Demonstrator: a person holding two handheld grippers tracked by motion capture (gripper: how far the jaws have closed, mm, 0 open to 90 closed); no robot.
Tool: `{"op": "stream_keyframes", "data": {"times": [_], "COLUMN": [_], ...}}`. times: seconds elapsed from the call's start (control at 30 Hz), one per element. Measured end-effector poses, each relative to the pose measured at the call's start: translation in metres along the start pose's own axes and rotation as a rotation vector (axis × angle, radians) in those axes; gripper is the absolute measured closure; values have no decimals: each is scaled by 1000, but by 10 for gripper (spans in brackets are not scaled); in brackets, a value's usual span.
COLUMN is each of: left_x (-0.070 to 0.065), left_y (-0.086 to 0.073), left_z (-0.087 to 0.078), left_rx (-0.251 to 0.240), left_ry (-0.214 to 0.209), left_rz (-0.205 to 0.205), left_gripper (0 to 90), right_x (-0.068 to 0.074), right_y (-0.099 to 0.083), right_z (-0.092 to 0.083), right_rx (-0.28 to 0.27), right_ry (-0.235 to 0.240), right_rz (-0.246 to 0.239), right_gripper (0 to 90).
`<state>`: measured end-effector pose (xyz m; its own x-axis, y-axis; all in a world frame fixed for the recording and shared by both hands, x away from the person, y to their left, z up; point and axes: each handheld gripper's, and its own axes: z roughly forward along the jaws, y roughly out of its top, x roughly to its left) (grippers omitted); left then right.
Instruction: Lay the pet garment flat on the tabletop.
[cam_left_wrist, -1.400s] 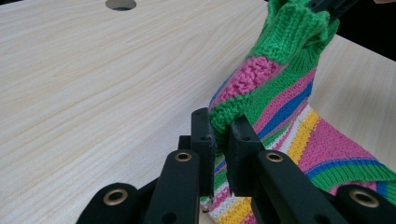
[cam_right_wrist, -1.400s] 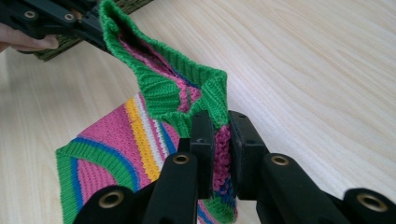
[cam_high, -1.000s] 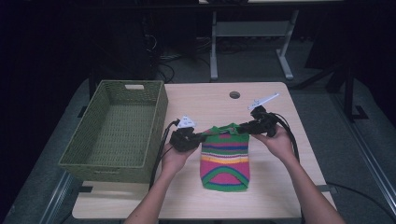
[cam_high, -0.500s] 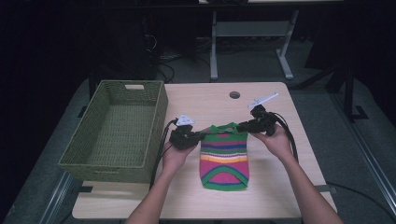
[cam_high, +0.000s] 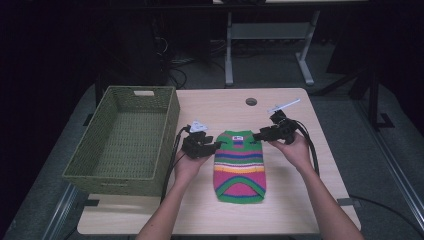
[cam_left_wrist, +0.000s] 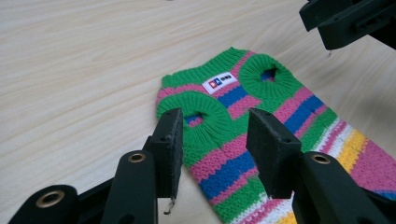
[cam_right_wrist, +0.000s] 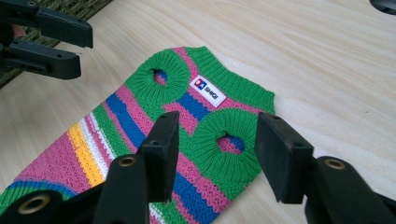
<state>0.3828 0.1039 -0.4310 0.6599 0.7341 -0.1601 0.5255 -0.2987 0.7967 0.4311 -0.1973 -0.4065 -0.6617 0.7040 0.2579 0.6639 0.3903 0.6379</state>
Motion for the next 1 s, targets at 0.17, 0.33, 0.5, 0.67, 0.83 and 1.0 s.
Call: {"op": "stream_keyframes", "data": {"times": [0.17,0.33,0.5,0.67,0.83,1.0], "left_x": [-2,-5,-9,-12,-12,-12], "left_y": [-4,-2,-3,-5,-8,-10], "left_z": [-3,-8,-10,-13,-18,-22], "left_rx": [3,-9,4,-6,-10,-17], "left_ry": [-27,-45,-57,-82,-95,-114], "left_rz": [9,26,42,41,32,32], "left_gripper": [549,537,533,520,487,434], "right_x": [-2,-3,-6,-10,-11,-10], "right_y": [-5,-8,-13,-21,-28,-32], "right_z": [-5,-10,-13,-17,-22,-25], "right_rx": [-16,-17,-18,-28,-21,-19], "right_ry": [56,68,82,126,162,175], "right_rz": [21,21,21,28,15,7], "right_gripper": [457,469,461,439,419,408]}}
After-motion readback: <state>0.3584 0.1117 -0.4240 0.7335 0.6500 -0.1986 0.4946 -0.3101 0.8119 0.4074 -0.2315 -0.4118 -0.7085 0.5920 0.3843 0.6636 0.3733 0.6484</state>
